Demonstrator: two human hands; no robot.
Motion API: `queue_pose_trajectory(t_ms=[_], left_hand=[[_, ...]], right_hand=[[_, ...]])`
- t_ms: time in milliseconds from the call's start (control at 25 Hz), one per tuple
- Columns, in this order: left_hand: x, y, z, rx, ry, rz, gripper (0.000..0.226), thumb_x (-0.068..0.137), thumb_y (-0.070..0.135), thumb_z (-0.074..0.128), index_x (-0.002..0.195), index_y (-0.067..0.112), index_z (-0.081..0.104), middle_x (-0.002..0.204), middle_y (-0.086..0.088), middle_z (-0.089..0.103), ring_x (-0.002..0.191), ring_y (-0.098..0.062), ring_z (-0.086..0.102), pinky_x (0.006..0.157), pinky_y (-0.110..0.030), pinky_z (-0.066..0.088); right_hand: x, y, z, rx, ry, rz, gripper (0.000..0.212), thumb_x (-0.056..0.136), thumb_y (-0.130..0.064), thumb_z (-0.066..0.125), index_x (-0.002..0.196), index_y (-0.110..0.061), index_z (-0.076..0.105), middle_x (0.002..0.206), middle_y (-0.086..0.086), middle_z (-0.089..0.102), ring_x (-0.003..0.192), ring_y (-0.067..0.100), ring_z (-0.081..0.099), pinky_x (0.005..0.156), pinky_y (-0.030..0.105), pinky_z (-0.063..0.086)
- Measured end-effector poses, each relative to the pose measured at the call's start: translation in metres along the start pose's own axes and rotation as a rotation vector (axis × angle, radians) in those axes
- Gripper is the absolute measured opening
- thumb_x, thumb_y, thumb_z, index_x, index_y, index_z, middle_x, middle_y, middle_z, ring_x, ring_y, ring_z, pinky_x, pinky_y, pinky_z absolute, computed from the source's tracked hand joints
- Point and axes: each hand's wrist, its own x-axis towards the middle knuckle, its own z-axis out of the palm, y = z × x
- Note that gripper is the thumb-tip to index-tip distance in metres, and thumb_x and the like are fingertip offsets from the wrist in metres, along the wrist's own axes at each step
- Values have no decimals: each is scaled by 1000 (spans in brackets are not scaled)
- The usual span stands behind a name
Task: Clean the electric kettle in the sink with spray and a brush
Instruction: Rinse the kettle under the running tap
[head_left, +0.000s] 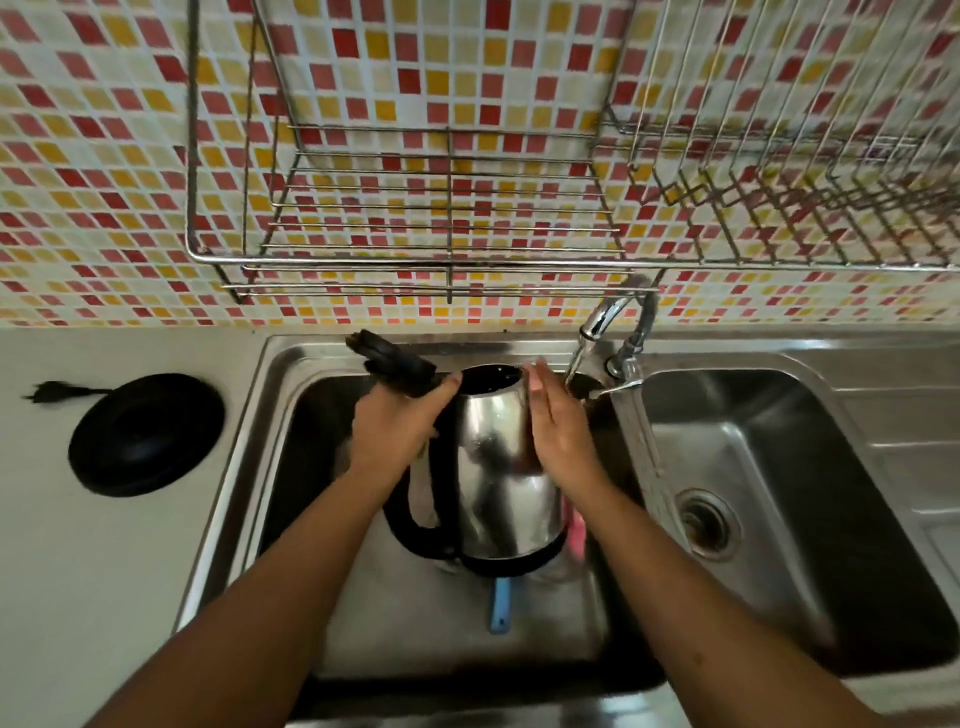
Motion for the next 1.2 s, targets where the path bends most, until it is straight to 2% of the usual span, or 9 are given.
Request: queue_pose_trajectory(t_ms=[80,160,240,360,600,800,1000,1080,1200], left_hand=[[2,20,12,9,11,27,55,62,68,65,94,23,70,78,1,75,73,-19,72,79,-39,60],[3,35,19,2,44,44,51,63,65,67,95,26,69,76,6,74,70,-14,70,79,-37,59],[3,46,25,45,51,75,48,64,66,67,91,26,70,69,7,72,62,-11,69,73,-31,59],[-2,58,35,57,75,85,42,68,64,66,79,23,71,59,4,69,56,-11,67,64,-27,56],[-2,59,52,-73,114,34,63,51,75,60,81,21,73,67,0,72,69,-18,71,73,-36,59],[-8,43,61,-152,124,0,71,45,76,62,88,22,73,78,2,75,76,-21,72,77,-39,60],[-7,40,49,-234,176,66,49,61,55,78,90,16,73,84,2,75,86,-15,71,81,-30,56],[-9,36,35,-264,125,131,36,66,43,83,90,22,67,86,10,72,86,-2,67,80,-20,52],[-26,22,24,-227,7,221,49,59,43,87,97,36,56,92,30,59,82,24,53,72,3,39]], right_hand=[[-16,-3,5,-153,137,-157,51,103,-34,32,149,-13,32,156,0,32,145,12,27,106,2,17],[-26,2,5,-292,163,-296,61,102,-42,29,155,-16,14,163,-3,12,150,7,8,115,7,9],[-20,11,-3,-207,135,-207,60,102,-44,29,155,-21,14,162,-5,15,150,7,10,118,16,13],[13,17,-14,111,181,135,53,103,-39,30,150,-14,32,155,7,35,146,22,29,117,27,20],[-5,10,9,-348,322,-225,71,97,-55,25,152,-11,18,161,12,19,150,23,15,121,34,15],[18,23,-13,239,308,295,51,103,-42,29,146,-18,39,150,6,43,141,23,35,106,24,24],[-14,6,-4,272,195,-73,56,99,-44,32,152,-33,17,160,-17,14,148,0,11,119,21,13],[-21,27,-10,388,86,44,54,99,-49,29,151,-37,22,160,-13,21,147,3,18,119,27,19],[-3,30,-27,522,52,471,53,97,-57,30,132,-27,56,138,6,57,133,22,46,114,41,34]])
